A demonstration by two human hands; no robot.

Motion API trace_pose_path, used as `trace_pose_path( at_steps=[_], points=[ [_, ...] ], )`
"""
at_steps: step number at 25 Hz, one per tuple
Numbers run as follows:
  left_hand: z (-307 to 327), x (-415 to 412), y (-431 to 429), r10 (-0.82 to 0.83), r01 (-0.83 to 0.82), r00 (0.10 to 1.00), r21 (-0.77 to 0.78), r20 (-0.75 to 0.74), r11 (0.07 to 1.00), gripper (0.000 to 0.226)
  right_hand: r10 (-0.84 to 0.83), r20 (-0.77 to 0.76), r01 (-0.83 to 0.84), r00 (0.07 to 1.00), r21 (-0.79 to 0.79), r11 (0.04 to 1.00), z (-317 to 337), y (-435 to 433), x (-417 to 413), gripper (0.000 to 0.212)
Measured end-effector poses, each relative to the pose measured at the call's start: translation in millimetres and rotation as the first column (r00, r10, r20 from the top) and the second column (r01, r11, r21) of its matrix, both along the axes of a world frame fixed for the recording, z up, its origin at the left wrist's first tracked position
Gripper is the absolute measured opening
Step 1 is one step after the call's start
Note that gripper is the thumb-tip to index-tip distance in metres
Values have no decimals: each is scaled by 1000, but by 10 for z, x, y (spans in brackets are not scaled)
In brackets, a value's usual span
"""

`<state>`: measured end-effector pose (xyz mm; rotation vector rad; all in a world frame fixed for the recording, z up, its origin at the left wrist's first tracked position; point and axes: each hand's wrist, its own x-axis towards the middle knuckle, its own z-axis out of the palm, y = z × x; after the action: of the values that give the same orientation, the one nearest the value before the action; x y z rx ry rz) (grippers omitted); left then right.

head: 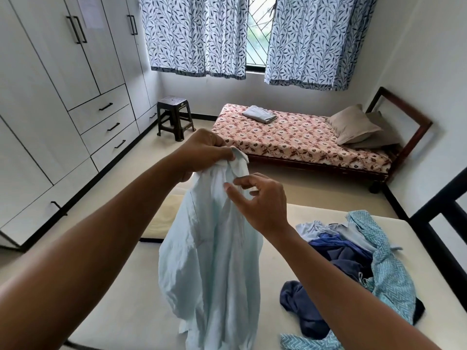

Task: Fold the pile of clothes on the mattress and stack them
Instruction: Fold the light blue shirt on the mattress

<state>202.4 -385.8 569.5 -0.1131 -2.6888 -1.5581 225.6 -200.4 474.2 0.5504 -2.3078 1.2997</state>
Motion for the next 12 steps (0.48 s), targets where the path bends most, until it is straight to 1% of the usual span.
trace_pose_path(
  at_steps=[1, 2, 4, 5, 6, 7, 8, 9, 10, 11, 12],
  points=[
    [3, 16, 16, 2, -2, 1000, -6, -4, 1000, 28, -14, -14, 15, 1000, 39, 999, -7, -3, -4, 34],
    [14, 33, 25, 3, -3, 1000, -14, -4, 1000, 24, 2, -21, -1, 1000, 50, 999, -9, 4, -19, 29],
    [51, 57, -4, -5, 6, 1000, -31, 31, 1000, 15, 140, 16, -140, 990, 12, 990, -2, 61, -71, 14],
    [67, 61, -47, -22, 25, 998, -37, 65, 999, 13, 240, 80, -239, 967, -29, 971, 19, 109, -94, 11],
    [83, 67, -104, -63, 67, 993, -35, 101, 997, 13, 352, 174, -338, 920, -106, 935, 60, 165, -107, 10],
    [100, 83, -153, -125, 128, 983, -19, 133, 992, 15, 465, 279, -413, 840, -228, 882, 112, 220, -102, 10],
    [91, 87, -198, -186, 186, 970, 11, 159, 982, 17, 567, 364, -448, 739, -362, 817, 159, 266, -81, 10],
    [59, 88, -230, -232, 228, 956, 45, 179, 973, 18, 643, 416, -448, 643, -477, 756, 199, 293, -48, 11],
    [9, 83, -233, -250, 242, 949, 67, 191, 968, 19, 687, 440, -423, 578, -559, 713, 224, 300, -23, 12],
    [-61, 76, -209, -236, 226, 954, 75, 184, 971, 23, 707, 450, -379, 545, -620, 687, 233, 288, -5, 13],
    [-150, 55, -159, -171, 166, 976, 43, 139, 985, 29, 709, 452, -321, 541, -668, 671, 221, 273, -7, 15]
  ],
)
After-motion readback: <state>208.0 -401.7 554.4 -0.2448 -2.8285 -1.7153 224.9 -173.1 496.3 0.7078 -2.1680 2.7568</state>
